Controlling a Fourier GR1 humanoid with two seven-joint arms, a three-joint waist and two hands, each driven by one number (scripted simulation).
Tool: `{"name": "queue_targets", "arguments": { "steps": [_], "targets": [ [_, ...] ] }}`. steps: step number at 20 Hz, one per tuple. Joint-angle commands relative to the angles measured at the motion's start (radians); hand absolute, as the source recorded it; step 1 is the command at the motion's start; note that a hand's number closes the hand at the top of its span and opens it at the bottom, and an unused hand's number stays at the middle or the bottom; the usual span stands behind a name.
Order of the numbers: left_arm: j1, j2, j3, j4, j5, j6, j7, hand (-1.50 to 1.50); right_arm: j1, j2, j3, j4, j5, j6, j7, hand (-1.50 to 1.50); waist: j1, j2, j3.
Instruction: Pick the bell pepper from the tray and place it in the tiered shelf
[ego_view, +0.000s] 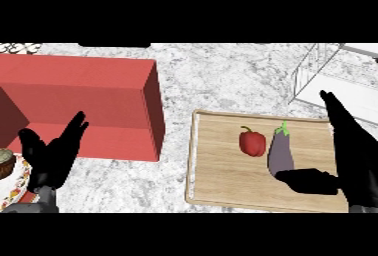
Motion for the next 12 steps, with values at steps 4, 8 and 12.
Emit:
{"name": "queue_targets", "arguments": {
  "steps": [4, 8, 12],
  "targets": [
    [0.031, -0.039, -0.025, 0.072, 0.006, -0.021, 0.005, 0.00, -0.151, 0.154, 0.088, 0.144, 0.079, 0.139, 0.268, -1.50, -0.001, 0.009, -0.012],
    [-0.003, -0.048, -0.021, 0.098, -0.019, 0.013, 0.023, 0.00, -0.140, 0.257, 0.148, 0.228, 0.178, 0.128, 0.293, -1.50, -0.020, 0.010, -0.011],
    [0.026, -0.027, 0.008, 0.079, 0.002, -0.011, 0.013, 0.00, -0.140, 0.298, 0.108, 0.254, 0.243, 0.152, 0.305, -1.50, -0.028, 0.005, -0.010]
  ]
}}
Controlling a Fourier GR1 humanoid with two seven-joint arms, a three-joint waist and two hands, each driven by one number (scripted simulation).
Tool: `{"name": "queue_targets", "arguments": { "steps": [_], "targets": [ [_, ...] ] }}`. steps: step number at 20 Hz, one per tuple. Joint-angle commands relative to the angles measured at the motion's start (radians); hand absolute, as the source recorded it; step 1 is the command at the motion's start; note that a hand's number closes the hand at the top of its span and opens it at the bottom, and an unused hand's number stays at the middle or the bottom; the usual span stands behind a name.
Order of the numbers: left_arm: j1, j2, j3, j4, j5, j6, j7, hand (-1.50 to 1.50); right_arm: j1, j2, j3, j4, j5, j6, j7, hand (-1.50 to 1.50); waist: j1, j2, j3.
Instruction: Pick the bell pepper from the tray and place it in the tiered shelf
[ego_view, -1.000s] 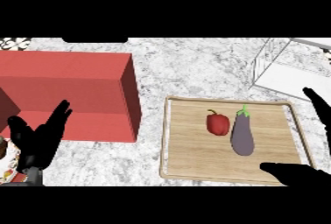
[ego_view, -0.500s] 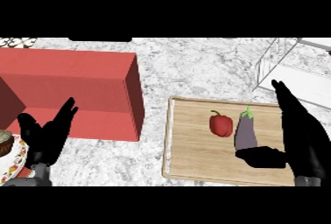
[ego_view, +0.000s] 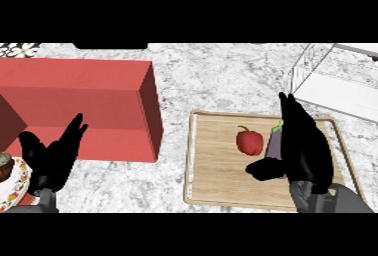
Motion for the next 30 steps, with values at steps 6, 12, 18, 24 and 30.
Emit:
{"name": "queue_targets", "arguments": {
  "steps": [6, 12, 18, 24, 30],
  "targets": [
    [-0.008, -0.030, 0.004, 0.081, 0.015, 0.002, 0.054, 0.00, -0.046, 0.170, -0.004, 0.084, 0.163, 0.107, 0.236, -1.50, -0.021, 0.010, -0.014],
    [-0.006, -0.014, 0.017, 0.075, 0.025, -0.034, 0.050, 0.00, -0.026, 0.269, -0.038, 0.190, 0.247, 0.118, 0.179, -1.50, -0.019, 0.012, -0.014],
    [0.011, -0.029, 0.015, 0.083, 0.009, -0.027, 0.036, 0.00, -0.004, 0.330, -0.081, 0.247, 0.356, 0.127, 0.151, -1.50, -0.018, 0.012, -0.014],
    [0.027, -0.032, 0.019, 0.079, 0.005, -0.047, 0.016, 0.00, -0.034, 0.380, -0.159, 0.344, 0.437, 0.112, 0.071, -1.50, -0.007, 0.014, -0.013],
    [-0.021, -0.058, 0.008, 0.087, -0.026, -0.011, 0.059, 0.00, -0.006, 0.416, -0.212, 0.386, 0.470, 0.036, -0.053, -1.50, -0.011, 0.014, -0.012]
  ]
}}
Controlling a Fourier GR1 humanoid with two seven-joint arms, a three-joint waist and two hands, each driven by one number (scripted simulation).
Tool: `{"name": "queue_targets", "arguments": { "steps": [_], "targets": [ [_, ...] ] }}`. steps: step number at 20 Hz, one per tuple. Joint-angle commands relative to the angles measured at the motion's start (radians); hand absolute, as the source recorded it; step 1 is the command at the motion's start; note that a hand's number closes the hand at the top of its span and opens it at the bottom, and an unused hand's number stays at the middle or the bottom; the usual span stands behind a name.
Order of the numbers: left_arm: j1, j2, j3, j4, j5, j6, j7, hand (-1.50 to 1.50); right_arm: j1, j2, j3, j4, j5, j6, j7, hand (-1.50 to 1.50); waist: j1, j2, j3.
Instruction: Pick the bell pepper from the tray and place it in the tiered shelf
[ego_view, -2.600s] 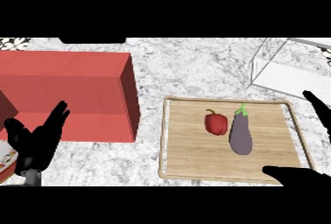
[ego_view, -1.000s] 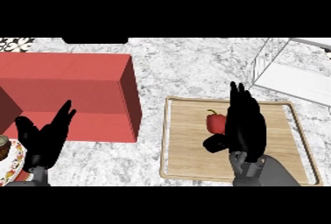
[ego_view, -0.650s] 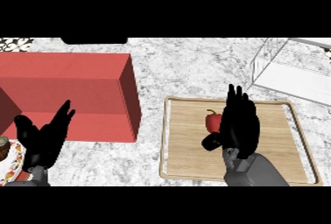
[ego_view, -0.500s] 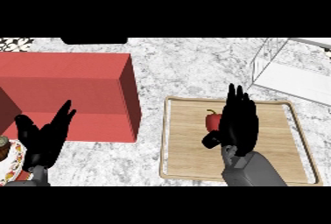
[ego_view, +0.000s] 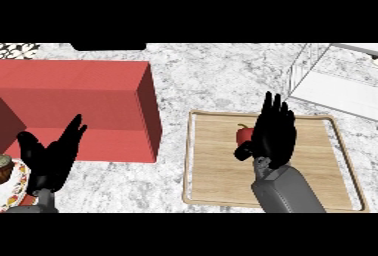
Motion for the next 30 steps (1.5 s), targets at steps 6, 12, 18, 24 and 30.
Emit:
{"name": "queue_targets", "arguments": {
  "steps": [6, 12, 18, 24, 30],
  "targets": [
    [0.007, -0.040, -0.014, 0.067, -0.017, 0.007, 0.045, 0.00, 0.039, 0.048, -0.045, 0.080, 0.030, -0.043, -0.020, -1.50, -0.002, 0.013, -0.018],
    [0.021, -0.076, -0.046, 0.054, -0.041, 0.018, 0.040, 0.00, -0.005, 0.050, 0.001, 0.167, -0.059, 0.051, -0.099, 1.50, 0.006, 0.014, -0.018],
    [0.021, -0.060, -0.010, 0.080, -0.036, -0.010, 0.015, 0.00, -0.045, 0.050, 0.063, 0.162, -0.073, -0.030, -0.106, 1.50, 0.005, 0.013, -0.018],
    [0.007, -0.035, 0.028, 0.089, -0.011, -0.046, 0.009, 0.00, 0.020, -0.006, -0.026, 0.021, -0.274, 0.083, -0.327, 1.50, -0.010, 0.013, -0.018],
    [0.022, -0.074, 0.011, 0.076, -0.050, 0.008, 0.021, 0.00, 0.032, -0.087, -0.144, -0.170, -0.416, 0.126, -0.443, 1.50, -0.014, 0.011, -0.018]
  ]
}}
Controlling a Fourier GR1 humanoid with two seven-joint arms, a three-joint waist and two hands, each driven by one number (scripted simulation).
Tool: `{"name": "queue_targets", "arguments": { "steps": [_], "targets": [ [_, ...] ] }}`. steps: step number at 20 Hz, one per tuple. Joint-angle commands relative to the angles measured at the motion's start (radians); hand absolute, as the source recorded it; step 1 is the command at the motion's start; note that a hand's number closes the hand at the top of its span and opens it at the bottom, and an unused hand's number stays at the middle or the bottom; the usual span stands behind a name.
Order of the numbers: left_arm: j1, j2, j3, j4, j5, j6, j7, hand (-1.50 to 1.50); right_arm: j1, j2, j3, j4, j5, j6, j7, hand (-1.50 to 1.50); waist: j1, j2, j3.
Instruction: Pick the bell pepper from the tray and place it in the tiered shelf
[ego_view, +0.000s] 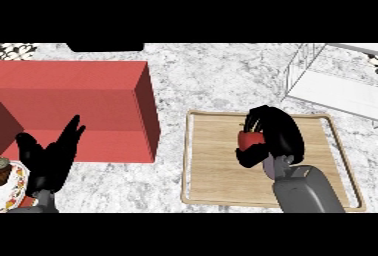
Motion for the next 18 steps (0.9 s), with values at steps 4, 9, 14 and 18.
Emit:
{"name": "queue_targets", "arguments": {
  "steps": [4, 9, 14, 18],
  "targets": [
    [0.002, -0.019, 0.005, 0.076, 0.011, -0.009, 0.025, 0.00, -0.013, -0.083, -0.098, -0.359, -0.058, 0.077, 0.053, 1.50, -0.018, 0.010, -0.018],
    [0.020, 0.009, 0.019, 0.044, 0.033, -0.044, 0.052, 0.00, -0.158, -0.127, -0.204, -0.549, -0.051, 0.190, 0.254, 1.50, -0.013, 0.007, -0.019],
    [0.012, -0.031, -0.002, 0.050, 0.004, -0.012, 0.046, 0.00, -0.283, -0.178, -0.321, -0.619, -0.130, 0.318, 0.389, 1.50, -0.006, 0.009, -0.019],
    [-0.028, -0.022, 0.002, 0.071, -0.009, -0.008, 0.069, 0.00, -0.444, -0.251, -0.416, -0.513, -0.175, 0.356, 0.428, 1.50, -0.002, 0.012, -0.020]
  ]
}}
